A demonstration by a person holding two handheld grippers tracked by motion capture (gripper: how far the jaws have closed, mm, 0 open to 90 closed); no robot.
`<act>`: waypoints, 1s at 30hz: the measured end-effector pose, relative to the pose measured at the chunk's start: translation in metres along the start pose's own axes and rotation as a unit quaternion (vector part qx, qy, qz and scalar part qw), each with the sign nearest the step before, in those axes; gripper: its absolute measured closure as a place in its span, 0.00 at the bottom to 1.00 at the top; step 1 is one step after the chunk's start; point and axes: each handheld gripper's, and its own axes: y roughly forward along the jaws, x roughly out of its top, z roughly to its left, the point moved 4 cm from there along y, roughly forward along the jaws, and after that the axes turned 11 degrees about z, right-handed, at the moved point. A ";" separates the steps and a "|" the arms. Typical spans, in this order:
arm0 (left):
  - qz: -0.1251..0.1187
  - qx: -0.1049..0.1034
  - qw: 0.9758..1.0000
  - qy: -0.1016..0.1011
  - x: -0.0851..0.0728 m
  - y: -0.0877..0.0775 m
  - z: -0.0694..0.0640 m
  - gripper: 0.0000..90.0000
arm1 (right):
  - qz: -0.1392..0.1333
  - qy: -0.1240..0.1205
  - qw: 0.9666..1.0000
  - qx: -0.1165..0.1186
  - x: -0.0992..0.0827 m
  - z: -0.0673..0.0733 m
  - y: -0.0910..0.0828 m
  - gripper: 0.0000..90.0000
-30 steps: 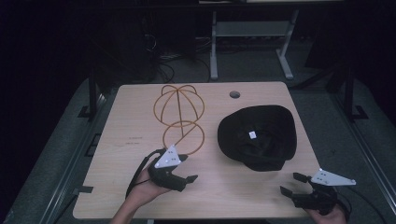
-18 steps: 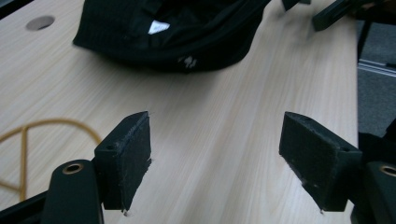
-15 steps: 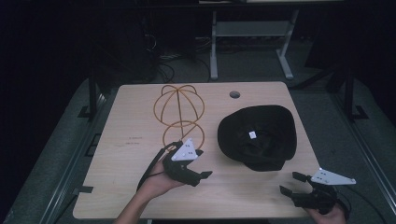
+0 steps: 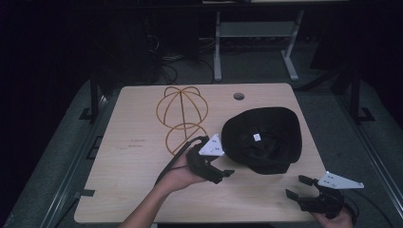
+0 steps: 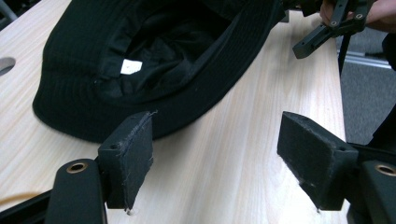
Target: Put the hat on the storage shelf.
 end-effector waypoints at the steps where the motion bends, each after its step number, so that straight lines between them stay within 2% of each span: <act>1: 0.003 0.000 1.000 0.004 0.003 0.002 0.000 0.29 | 0.000 -0.001 1.000 0.000 0.000 0.000 0.000 0.22; 2: 0.002 -0.002 1.000 0.004 0.007 0.004 0.000 0.29 | 0.000 -0.001 1.000 0.000 0.000 0.000 0.000 0.22; 3: 0.009 -0.006 1.000 0.013 0.012 0.009 -0.001 0.29 | 0.000 0.001 1.000 0.001 0.000 0.000 0.000 0.22; 9: 0.032 -0.011 0.999 0.035 0.018 0.025 -0.003 0.29 | -0.002 0.001 1.000 0.003 0.000 0.000 -0.001 0.22; 13: 0.043 -0.014 0.999 0.024 0.019 0.037 0.002 0.30 | -0.001 0.000 1.000 0.004 0.000 0.000 -0.001 0.22; 16: 0.051 -0.016 0.998 0.018 0.020 0.045 0.006 0.35 | -0.002 -0.002 1.000 0.005 0.000 0.000 0.000 0.22; 17: 0.062 -0.004 0.998 0.024 0.019 0.050 0.008 0.39 | -0.003 -0.006 1.000 0.003 0.001 0.000 0.000 0.22; 19: 0.063 0.000 0.998 0.025 0.017 0.052 0.008 0.46 | -0.004 -0.002 1.000 0.000 0.001 0.001 -0.001 0.21; 21: 0.059 0.008 0.998 0.027 0.014 0.055 0.008 0.49 | -0.005 0.000 1.000 0.000 0.001 0.001 -0.001 0.21; 25: 0.043 0.032 0.998 0.031 0.010 0.055 0.009 0.66 | -0.009 0.015 1.000 -0.007 0.001 -0.001 -0.003 0.20; 28: 0.033 0.034 0.999 0.026 0.010 0.053 0.008 0.78 | -0.015 0.019 1.000 -0.013 0.003 -0.003 -0.004 0.19; 29: 0.027 0.034 0.999 0.021 0.011 0.051 0.009 0.84 | -0.021 0.025 0.999 -0.015 0.004 -0.004 -0.005 0.18; 30: 0.027 0.034 0.999 0.021 0.011 0.051 0.009 0.86 | -0.021 0.025 0.999 -0.015 0.004 -0.004 -0.005 0.18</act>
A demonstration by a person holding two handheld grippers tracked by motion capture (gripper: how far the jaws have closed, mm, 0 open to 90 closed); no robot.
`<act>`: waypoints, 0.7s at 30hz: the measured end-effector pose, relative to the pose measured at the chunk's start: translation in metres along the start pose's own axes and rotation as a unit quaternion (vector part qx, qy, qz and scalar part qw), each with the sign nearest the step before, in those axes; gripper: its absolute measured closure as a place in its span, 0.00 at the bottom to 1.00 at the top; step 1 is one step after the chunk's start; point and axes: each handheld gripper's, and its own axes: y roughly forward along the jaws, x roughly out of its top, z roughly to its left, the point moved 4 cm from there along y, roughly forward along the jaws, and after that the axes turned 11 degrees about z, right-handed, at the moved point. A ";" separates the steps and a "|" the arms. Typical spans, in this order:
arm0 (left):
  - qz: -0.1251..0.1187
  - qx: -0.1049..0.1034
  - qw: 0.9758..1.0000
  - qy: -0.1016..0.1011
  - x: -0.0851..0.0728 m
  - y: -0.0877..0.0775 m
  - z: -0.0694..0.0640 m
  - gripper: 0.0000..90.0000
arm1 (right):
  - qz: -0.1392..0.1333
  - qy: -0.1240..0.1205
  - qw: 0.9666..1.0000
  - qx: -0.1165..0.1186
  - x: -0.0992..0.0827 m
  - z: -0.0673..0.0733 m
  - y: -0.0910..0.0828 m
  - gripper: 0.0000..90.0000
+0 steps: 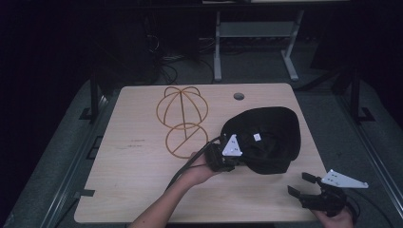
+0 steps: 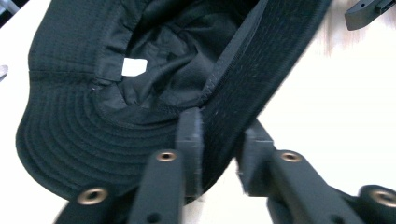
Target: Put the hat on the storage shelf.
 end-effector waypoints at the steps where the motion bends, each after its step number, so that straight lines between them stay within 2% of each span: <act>1: -0.005 -0.005 1.000 -0.008 0.000 -0.001 0.001 0.88 | -0.010 0.005 1.000 0.011 0.002 0.001 -0.001 0.17; 4: -0.016 -0.016 1.000 -0.015 -0.001 -0.004 0.001 0.91 | -0.015 0.004 1.000 0.011 0.005 0.003 0.000 0.17; 5: -0.029 -0.031 0.999 -0.024 -0.001 -0.008 0.000 0.94 | -0.016 -0.001 1.000 0.017 0.009 0.006 0.002 0.17; 6: -0.029 -0.031 0.999 -0.024 -0.001 -0.008 0.000 0.95 | -0.016 -0.001 1.000 0.017 0.009 0.006 0.002 0.17; 7: -0.042 -0.038 0.998 -0.032 0.000 -0.012 -0.002 0.95 | -0.018 -0.006 1.000 0.020 0.012 0.008 0.003 0.17; 10: -0.048 -0.043 0.997 -0.033 0.000 -0.016 -0.003 0.95 | -0.018 -0.013 1.000 0.022 0.015 0.010 0.005 0.17; 11: -0.062 -0.057 0.996 -0.040 0.001 -0.021 -0.004 0.95 | -0.018 -0.014 0.999 0.025 0.018 0.010 0.006 0.17; 15: -0.074 -0.066 0.994 -0.044 0.002 -0.027 -0.005 0.95 | -0.028 -0.017 0.999 0.025 0.026 0.007 0.005 0.16; 16: -0.082 -0.074 0.993 -0.050 0.002 -0.029 -0.004 0.95 | -0.031 -0.016 0.999 0.024 0.029 0.006 0.005 0.16; 20: -0.098 -0.086 0.989 -0.062 0.004 -0.035 -0.003 0.95 | -0.043 -0.004 0.999 0.029 0.037 0.001 0.008 0.16; 21: -0.104 -0.091 0.988 -0.064 0.007 -0.038 -0.001 0.95 | -0.048 -0.001 0.999 0.024 0.040 0.000 0.011 0.16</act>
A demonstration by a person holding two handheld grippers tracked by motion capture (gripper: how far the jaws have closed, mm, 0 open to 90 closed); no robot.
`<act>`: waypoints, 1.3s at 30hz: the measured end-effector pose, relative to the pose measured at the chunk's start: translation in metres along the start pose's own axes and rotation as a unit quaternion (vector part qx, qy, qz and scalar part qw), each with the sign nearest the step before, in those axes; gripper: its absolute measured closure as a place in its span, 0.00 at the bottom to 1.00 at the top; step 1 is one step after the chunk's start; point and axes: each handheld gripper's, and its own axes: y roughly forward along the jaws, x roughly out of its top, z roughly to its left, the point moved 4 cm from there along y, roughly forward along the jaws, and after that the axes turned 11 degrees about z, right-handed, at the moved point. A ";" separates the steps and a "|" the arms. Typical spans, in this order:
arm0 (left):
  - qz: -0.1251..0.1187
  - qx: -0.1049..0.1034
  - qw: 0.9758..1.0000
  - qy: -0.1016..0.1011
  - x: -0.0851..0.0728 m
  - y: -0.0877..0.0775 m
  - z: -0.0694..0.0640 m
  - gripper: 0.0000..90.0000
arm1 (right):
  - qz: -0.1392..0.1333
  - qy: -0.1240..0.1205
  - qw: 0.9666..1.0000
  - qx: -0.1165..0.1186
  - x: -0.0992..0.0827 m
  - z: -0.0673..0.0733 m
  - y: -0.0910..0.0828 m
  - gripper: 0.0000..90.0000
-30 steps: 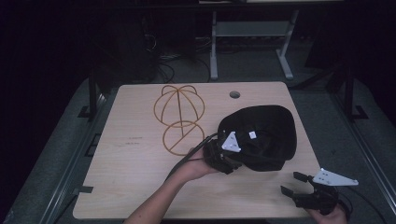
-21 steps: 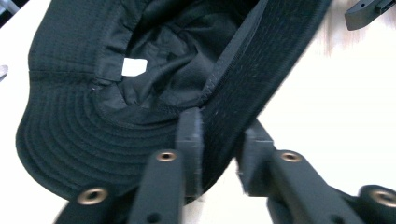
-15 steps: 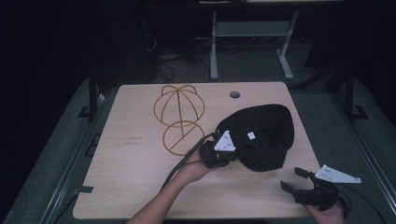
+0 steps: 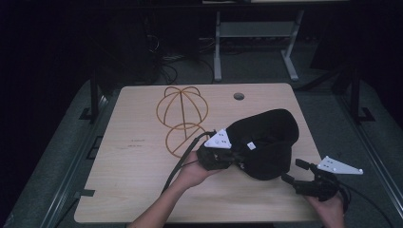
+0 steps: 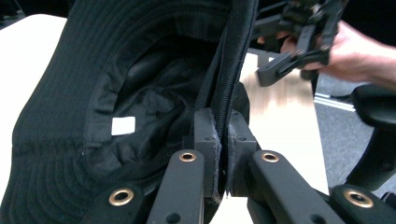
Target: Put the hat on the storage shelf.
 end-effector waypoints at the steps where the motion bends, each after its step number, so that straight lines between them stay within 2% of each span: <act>1: 0.000 0.000 1.000 0.000 0.000 0.000 0.000 0.95 | 0.000 0.000 1.000 0.000 0.000 0.000 0.000 0.16; 3: -0.006 -0.003 1.000 0.001 0.003 -0.002 0.000 0.95 | -0.010 0.008 1.000 0.001 0.002 -0.003 0.002 0.17; 6: -0.009 -0.009 1.000 0.004 0.006 -0.003 -0.002 0.95 | -0.019 0.008 1.000 0.007 0.004 -0.007 0.005 0.27; 7: -0.009 -0.009 1.000 0.005 0.006 -0.003 -0.002 0.95 | -0.019 0.008 1.000 0.007 0.004 -0.007 0.005 0.27; 8: -0.007 -0.010 1.000 0.006 0.006 -0.002 -0.003 0.95 | -0.023 0.001 1.000 0.011 0.004 -0.009 0.008 0.39; 9: -0.006 -0.012 1.000 0.007 0.006 -0.001 -0.003 0.95 | -0.023 0.001 1.000 0.011 0.004 -0.009 0.008 0.39; 10: -0.006 -0.013 1.000 0.009 0.006 0.001 -0.004 0.95 | -0.023 -0.002 1.000 0.014 0.003 -0.011 0.010 0.47; 11: -0.006 -0.013 1.000 0.009 0.006 0.001 -0.004 0.95 | -0.023 -0.002 1.000 0.014 0.003 -0.011 0.010 0.47; 13: -0.005 -0.015 1.000 0.009 0.007 0.002 -0.005 0.95 | -0.026 -0.005 1.000 0.018 0.003 -0.012 0.012 0.57; 14: -0.002 -0.016 1.000 0.012 0.007 0.004 -0.006 0.95 | -0.023 -0.013 0.999 0.019 0.003 -0.012 0.014 0.70; 15: -0.002 -0.016 1.000 0.012 0.007 0.004 -0.006 0.95 | -0.023 -0.013 0.999 0.019 0.003 -0.012 0.014 0.70; 19: 0.001 -0.014 1.000 0.014 0.006 0.006 -0.007 0.95 | -0.018 -0.027 0.999 0.024 0.003 -0.011 0.018 0.91; 24: 0.012 0.004 1.000 0.026 0.002 0.002 -0.007 0.93 | -0.017 -0.031 0.999 0.033 0.003 -0.008 0.019 0.94; 25: 0.013 0.007 1.000 0.026 0.001 0.001 -0.007 0.90 | -0.020 -0.030 0.999 0.035 0.003 -0.007 0.018 0.94; 26: 0.019 0.019 0.999 0.032 0.000 -0.002 -0.008 0.85 | -0.022 -0.027 0.999 0.040 0.003 -0.006 0.017 0.94; 27: 0.019 0.019 0.999 0.032 0.000 -0.002 -0.008 0.83 | -0.022 -0.027 0.999 0.040 0.003 -0.006 0.017 0.94; 28: 0.030 0.032 0.998 0.039 -0.003 -0.004 -0.010 0.80 | -0.023 -0.029 0.999 0.040 0.003 -0.005 0.016 0.94; 31: 0.037 0.042 0.997 0.045 -0.006 -0.006 -0.012 0.76 | -0.026 -0.028 0.998 0.042 0.004 -0.003 0.015 0.94; 34: 0.044 0.059 0.996 0.049 -0.012 -0.010 -0.015 0.66 | -0.027 -0.026 0.998 0.042 0.004 -0.002 0.013 0.94; 35: 0.041 0.062 0.996 0.048 -0.015 -0.013 -0.016 0.66 | -0.027 -0.026 0.998 0.042 0.004 -0.002 0.013 0.94; 36: 0.033 0.055 0.997 0.042 -0.017 -0.016 -0.016 0.59 | -0.026 -0.024 0.999 0.041 0.004 -0.003 0.012 0.94; 38: 0.022 0.040 0.999 0.026 -0.021 -0.022 -0.015 0.57 | -0.026 -0.023 0.999 0.041 0.004 -0.003 0.011 0.94; 39: 0.021 0.042 0.999 0.023 -0.025 -0.024 -0.014 0.54 | -0.025 -0.022 0.999 0.040 0.004 -0.003 0.010 0.94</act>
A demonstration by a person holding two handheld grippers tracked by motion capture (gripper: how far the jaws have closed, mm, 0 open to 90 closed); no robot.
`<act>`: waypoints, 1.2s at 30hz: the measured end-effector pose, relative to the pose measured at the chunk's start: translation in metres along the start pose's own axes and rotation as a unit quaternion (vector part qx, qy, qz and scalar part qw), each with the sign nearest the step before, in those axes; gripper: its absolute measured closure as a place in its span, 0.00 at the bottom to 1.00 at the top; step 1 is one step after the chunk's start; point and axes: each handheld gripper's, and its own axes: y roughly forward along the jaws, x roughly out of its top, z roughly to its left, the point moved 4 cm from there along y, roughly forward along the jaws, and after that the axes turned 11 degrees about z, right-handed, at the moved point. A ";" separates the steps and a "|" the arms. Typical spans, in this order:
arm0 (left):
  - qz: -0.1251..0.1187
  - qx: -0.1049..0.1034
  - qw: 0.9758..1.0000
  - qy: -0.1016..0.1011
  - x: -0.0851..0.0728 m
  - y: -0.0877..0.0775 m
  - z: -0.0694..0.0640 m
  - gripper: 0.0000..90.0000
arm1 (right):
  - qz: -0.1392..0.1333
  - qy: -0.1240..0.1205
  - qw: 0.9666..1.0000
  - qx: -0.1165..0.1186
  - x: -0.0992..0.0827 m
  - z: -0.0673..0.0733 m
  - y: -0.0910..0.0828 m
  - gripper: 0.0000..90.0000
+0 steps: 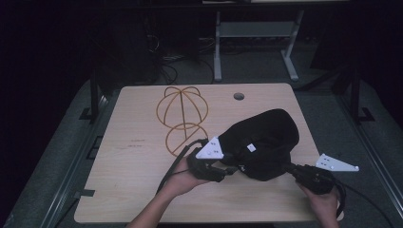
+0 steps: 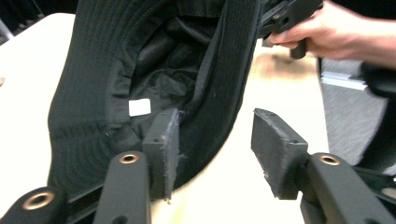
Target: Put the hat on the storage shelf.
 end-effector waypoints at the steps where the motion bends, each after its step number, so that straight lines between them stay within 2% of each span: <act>1: 0.001 0.009 1.000 -0.003 -0.008 -0.004 0.002 0.52 | 0.000 0.001 1.000 0.001 0.000 0.000 -0.001 0.94; 2: 0.001 0.009 1.000 -0.003 -0.008 -0.004 0.002 0.50 | 0.000 0.001 1.000 0.001 0.000 0.000 -0.001 0.94; 6: 0.004 0.023 1.000 -0.019 -0.028 -0.010 0.004 0.48 | 0.002 0.008 1.000 0.000 0.000 0.000 -0.002 0.94; 9: 0.011 0.036 0.999 -0.022 -0.045 -0.015 0.005 0.48 | 0.004 0.006 1.000 -0.002 0.001 0.000 -0.003 0.95; 10: 0.011 0.036 0.999 -0.022 -0.045 -0.015 0.005 0.48 | 0.004 0.006 1.000 -0.002 0.001 0.000 -0.003 0.95; 11: 0.015 0.043 0.999 -0.023 -0.055 -0.017 0.005 0.48 | 0.005 0.004 1.000 -0.002 0.003 0.002 -0.004 0.95; 14: 0.019 0.045 0.998 -0.027 -0.063 -0.019 0.006 0.48 | 0.003 0.003 1.000 -0.003 0.005 0.003 -0.006 0.95; 17: 0.011 0.052 0.998 -0.035 -0.077 -0.020 0.007 0.47 | -0.001 0.008 1.000 0.002 0.011 0.004 -0.010 0.95; 20: 0.012 0.056 0.998 -0.034 -0.084 -0.020 0.007 0.47 | -0.001 0.007 1.000 0.001 0.015 0.004 -0.012 0.95; 23: 0.037 0.059 0.997 -0.021 -0.094 -0.015 0.004 0.47 | 0.002 0.003 1.000 -0.002 0.025 0.004 -0.019 0.95; 29: 0.047 0.066 0.996 -0.028 -0.104 -0.013 0.006 0.47 | 0.007 -0.006 1.000 -0.004 0.037 0.008 -0.024 0.96; 36: 0.029 0.076 0.995 -0.051 -0.108 -0.018 0.015 0.46 | -0.001 -0.014 1.000 0.002 0.057 0.010 -0.033 0.96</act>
